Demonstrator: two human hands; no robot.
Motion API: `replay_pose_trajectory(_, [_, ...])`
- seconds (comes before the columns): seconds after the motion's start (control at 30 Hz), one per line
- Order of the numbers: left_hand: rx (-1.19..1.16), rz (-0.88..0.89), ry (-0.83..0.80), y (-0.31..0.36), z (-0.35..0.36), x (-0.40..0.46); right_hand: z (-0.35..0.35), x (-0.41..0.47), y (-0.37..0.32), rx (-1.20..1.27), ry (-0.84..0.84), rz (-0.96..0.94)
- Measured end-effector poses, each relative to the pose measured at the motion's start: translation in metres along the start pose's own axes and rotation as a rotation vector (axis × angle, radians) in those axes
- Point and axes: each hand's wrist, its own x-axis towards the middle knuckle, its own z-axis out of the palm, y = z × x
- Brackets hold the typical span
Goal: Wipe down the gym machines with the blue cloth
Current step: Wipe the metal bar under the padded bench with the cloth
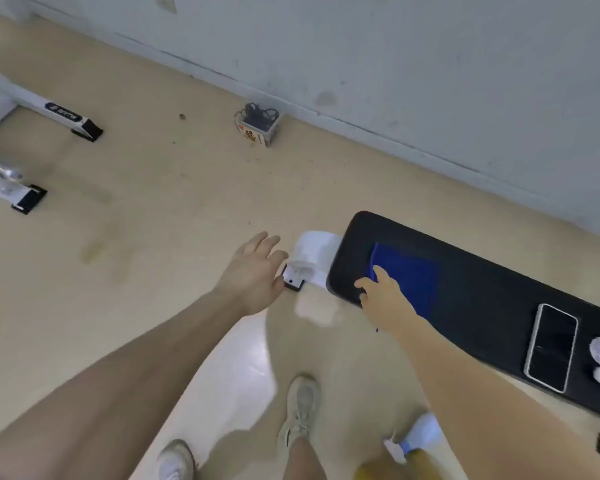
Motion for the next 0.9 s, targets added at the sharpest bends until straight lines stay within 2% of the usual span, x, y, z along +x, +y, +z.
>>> replay_pose_trajectory(0.1, [-0.025,-0.059,-0.039,0.001,0.036,0.034,0.019,0.039,0.028,0.094,0.002,0.035])
replay_pose_trajectory(0.27, [-0.183,-0.184,-0.109,0.009,0.082,0.073,0.051,0.079,0.068,-0.095,-0.080,0.150])
replay_pose_trajectory(0.43, [-0.254,-0.221,-0.167,0.011,0.101,0.080,0.062,0.081,0.079,-0.281,0.088,0.075])
replay_pose_trajectory(0.5, [-0.277,-0.235,-0.170,0.009,0.100,0.079,0.057,0.085,0.076,-0.203,0.129,0.065])
replay_pose_trajectory(0.6, [-0.322,-0.248,-0.176,0.003,0.090,0.073,0.049,0.084,0.048,0.005,0.080,0.033])
replay_pose_trajectory(0.77, [-0.547,-0.300,-0.143,-0.010,0.050,0.036,0.027,0.054,-0.038,0.540,-0.024,-0.194])
replay_pose_trajectory(0.9, [-0.909,-0.367,0.042,-0.042,-0.010,-0.020,-0.004,0.025,-0.133,0.542,-0.181,-0.415])
